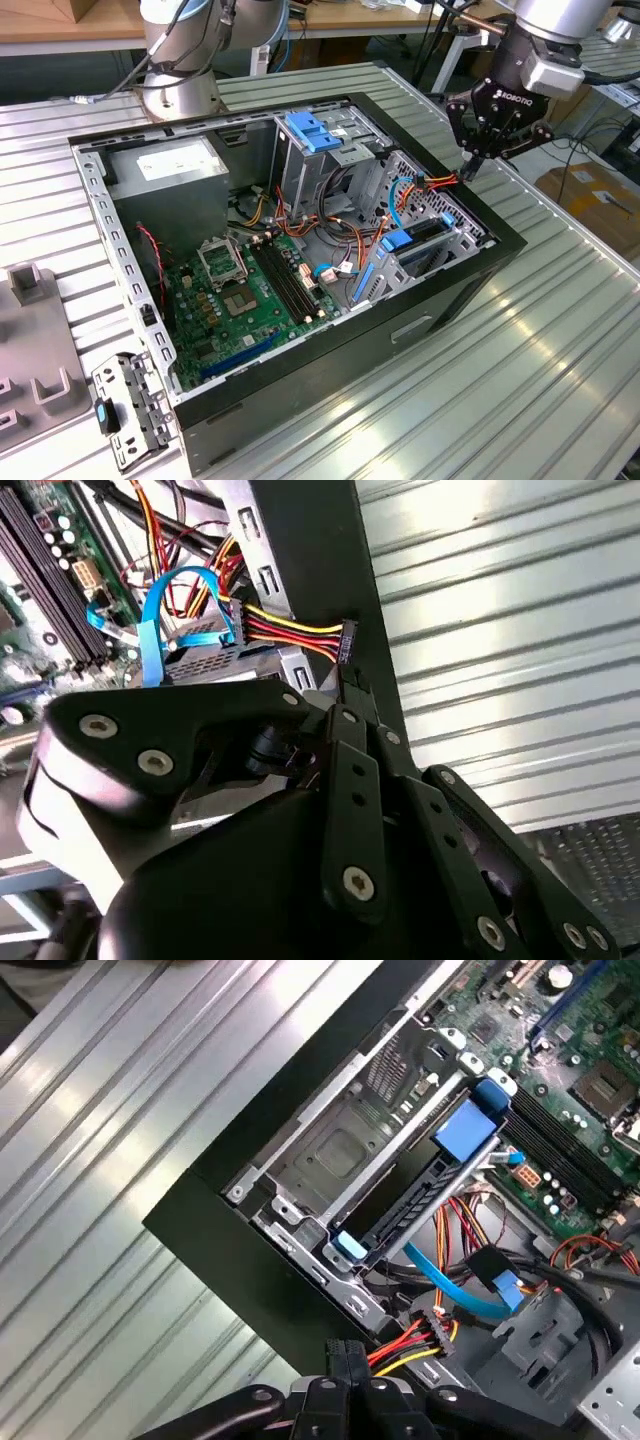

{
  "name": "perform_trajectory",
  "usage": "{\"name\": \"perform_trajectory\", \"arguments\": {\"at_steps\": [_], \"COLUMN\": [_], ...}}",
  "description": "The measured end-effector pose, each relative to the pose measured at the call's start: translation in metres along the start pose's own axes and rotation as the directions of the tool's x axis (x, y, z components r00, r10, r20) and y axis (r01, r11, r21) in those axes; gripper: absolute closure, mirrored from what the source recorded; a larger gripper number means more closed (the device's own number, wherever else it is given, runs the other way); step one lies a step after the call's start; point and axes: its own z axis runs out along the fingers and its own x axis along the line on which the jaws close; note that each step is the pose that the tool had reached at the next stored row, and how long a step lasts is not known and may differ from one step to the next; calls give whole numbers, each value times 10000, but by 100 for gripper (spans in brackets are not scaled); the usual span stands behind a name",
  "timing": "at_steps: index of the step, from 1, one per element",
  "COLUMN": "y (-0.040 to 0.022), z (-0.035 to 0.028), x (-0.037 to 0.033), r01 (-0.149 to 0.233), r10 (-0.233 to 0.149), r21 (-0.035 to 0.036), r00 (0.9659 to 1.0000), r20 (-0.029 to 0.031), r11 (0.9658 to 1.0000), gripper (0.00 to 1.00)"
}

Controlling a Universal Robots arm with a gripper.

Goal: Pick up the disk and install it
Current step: 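Insert the first disk wire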

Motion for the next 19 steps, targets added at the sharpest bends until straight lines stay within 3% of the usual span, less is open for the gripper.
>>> {"name": "perform_trajectory", "arguments": {"at_steps": [3, 5, 6, 7, 8, 10, 13, 15, 17, 19], "y": [0, -1, -2, -3, -4, -15, -40, -54, -57, -57], "z": [11, 18, 22, 24, 28, 40, 55, 69, 94, 109], "x": [0, -1, -2, -3, -5, -16, -25, -17, -17, -18], "r01": [783, 1394, 1666, 1785, 1895, 2157, 2322, 2495, 2973, 3210], "r10": [-783, -1394, -1666, -1785, -1895, -2157, -2325, -2498, -2976, -3212], "r21": [37, 88, 113, 130, 148, 199, 265, 281, 297, 308], "r00": [9969, 9902, 9860, 9839, 9819, 9765, 9726, 9683, 9547, 9470], "r20": [-28, -33, -32, -25, -18, 9, 71, 70, 45, 35], "r11": [9969, 9902, 9860, 9838, 9818, 9763, 9723, 9680, 9543, 9466], "gripper": [89, 89, 82, 82, 75, 75, 75, 75, 75, 75]}}
